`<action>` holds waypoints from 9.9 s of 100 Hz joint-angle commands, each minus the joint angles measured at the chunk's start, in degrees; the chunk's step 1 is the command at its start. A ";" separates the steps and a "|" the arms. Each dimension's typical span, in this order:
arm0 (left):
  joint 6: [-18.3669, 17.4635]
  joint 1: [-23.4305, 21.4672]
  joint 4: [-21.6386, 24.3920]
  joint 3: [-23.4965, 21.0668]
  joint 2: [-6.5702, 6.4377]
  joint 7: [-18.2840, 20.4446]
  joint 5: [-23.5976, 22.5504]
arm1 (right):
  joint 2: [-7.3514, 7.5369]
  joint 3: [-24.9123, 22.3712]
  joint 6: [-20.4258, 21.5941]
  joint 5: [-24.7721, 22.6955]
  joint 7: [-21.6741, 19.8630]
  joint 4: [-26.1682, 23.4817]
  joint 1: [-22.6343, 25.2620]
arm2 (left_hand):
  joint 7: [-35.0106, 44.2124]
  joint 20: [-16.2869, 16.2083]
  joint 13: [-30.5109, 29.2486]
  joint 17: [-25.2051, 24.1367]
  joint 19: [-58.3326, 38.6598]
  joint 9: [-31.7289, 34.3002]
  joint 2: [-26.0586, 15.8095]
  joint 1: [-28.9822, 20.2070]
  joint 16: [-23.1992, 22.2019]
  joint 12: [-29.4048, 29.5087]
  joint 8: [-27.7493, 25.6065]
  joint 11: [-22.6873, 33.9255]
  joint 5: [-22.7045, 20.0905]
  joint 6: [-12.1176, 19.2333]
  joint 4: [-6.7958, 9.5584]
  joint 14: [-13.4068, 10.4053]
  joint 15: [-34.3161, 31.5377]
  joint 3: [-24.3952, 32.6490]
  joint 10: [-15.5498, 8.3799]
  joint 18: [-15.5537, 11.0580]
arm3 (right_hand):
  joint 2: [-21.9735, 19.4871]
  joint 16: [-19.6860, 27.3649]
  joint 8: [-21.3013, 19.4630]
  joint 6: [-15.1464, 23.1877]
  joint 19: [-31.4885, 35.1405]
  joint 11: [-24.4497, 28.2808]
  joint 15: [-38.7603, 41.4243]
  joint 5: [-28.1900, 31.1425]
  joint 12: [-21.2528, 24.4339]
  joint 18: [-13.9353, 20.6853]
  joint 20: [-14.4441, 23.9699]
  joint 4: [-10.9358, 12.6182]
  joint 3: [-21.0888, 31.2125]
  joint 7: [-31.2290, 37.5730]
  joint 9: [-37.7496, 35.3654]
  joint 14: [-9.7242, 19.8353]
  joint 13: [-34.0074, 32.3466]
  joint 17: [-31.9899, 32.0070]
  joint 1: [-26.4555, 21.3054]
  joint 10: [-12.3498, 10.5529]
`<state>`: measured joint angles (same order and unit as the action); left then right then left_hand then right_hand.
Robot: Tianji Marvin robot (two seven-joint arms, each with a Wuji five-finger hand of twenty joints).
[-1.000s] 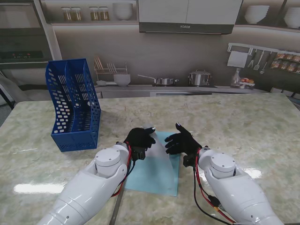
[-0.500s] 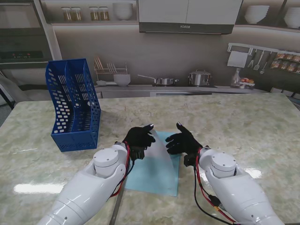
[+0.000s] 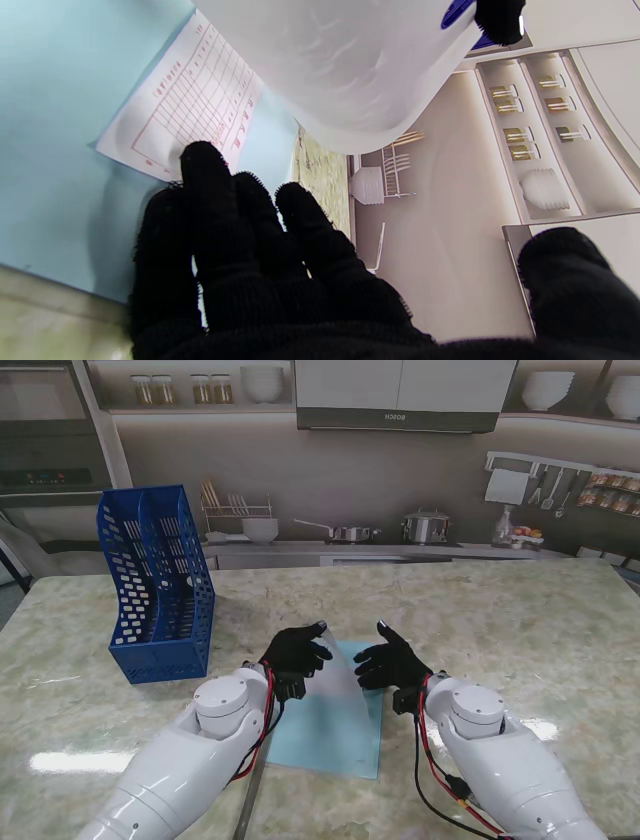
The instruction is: Open the sliding file folder, put the receipt in and insert it into the document holder
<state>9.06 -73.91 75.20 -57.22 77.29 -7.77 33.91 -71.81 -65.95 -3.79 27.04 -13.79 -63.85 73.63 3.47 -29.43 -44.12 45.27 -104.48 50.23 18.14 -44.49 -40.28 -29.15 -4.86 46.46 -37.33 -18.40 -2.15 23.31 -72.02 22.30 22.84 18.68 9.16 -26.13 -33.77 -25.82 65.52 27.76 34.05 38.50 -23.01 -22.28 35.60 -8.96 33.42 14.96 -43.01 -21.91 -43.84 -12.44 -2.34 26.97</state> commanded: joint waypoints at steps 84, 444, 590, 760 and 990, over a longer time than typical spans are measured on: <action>0.11 -2.39 1.83 -3.09 -1.44 0.38 -4.07 | 0.22 0.34 -4.24 -1.62 -0.21 -0.05 0.41 | -1.68 -5.90 9.64 -4.18 3.28 -9.17 -1.83 9.16 -4.16 0.90 0.95 -3.79 1.22 -3.76 -3.39 12.51 5.16 2.12 3.15 -11.53 | 9.21 -5.26 -1.47 2.59 8.54 5.20 9.55 0.57 -4.74 -0.10 3.22 0.23 9.66 1.73 -0.33 -5.01 -0.27 -2.90 -15.50 0.87; 3.30 -2.39 -4.38 -6.98 -0.10 -5.18 -6.98 | -0.15 3.86 -1.10 -15.73 17.26 -11.51 3.27 | -1.47 -8.91 37.44 -37.63 33.20 -28.67 2.50 3.88 13.05 8.10 -1.13 -18.09 2.30 -8.30 -2.66 8.32 27.95 7.24 3.00 -1.27 | 10.80 -16.48 -25.52 34.19 42.89 35.02 58.39 17.75 -34.91 18.26 7.69 -2.26 31.35 51.81 -16.99 15.93 -29.49 -35.66 -49.34 -6.09; 5.27 -4.35 1.23 -5.87 -0.62 -4.14 -4.10 | -0.24 4.00 1.41 -15.97 18.79 -13.22 3.85 | -3.90 -0.78 22.85 -11.13 24.74 -39.41 16.08 -18.03 -1.65 0.24 -2.66 -14.38 18.96 -3.22 -0.29 1.21 11.08 19.67 -7.53 -12.35 | 10.76 -17.02 -25.54 34.63 42.73 34.53 57.96 17.88 -35.00 18.67 8.11 -1.96 31.33 51.83 -17.57 15.82 -29.53 -35.45 -49.13 -6.55; 0.37 -5.18 4.08 -7.95 -3.36 6.63 -0.23 | -0.78 1.38 0.68 -13.99 22.55 -16.68 6.82 | 67.74 0.70 6.62 1.12 4.63 -12.54 23.82 -29.30 -30.70 -39.15 -61.89 15.30 8.94 16.86 -4.01 -8.63 -2.89 32.34 -5.72 -25.55 | 18.20 -16.90 6.76 13.14 24.96 19.18 34.77 0.33 -16.73 8.96 15.04 -3.18 16.61 23.61 -1.95 -1.31 -6.68 -9.44 -41.98 -0.31; 0.08 -4.36 1.90 -7.36 -3.39 9.82 1.50 | -1.54 1.06 11.56 6.06 1.43 0.03 -1.11 | 67.76 1.26 6.45 3.12 3.89 -12.69 24.69 -28.86 -31.99 -40.58 -64.10 15.43 8.38 17.37 -4.44 -9.56 -4.39 34.49 -5.83 -26.03 | 24.06 -8.31 -2.71 4.51 12.59 7.07 6.78 1.89 -11.17 11.44 14.14 -3.97 33.38 3.33 -3.38 0.62 0.77 12.18 9.57 -3.76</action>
<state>8.89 -78.39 76.72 -64.66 73.81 1.58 35.44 -73.20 -65.42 7.66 33.04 -11.75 -63.35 71.89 66.81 -28.81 -35.36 43.27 -98.95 38.30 44.31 -68.13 -70.81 -68.93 -68.15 59.99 -24.35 -8.85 -6.76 14.11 -73.85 47.89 15.74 5.65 30.40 -34.08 -35.96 -22.75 69.42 34.08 40.70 37.71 -33.87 -17.05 49.30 -11.87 66.12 18.00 -44.87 -19.51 -41.79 -0.59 7.62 23.57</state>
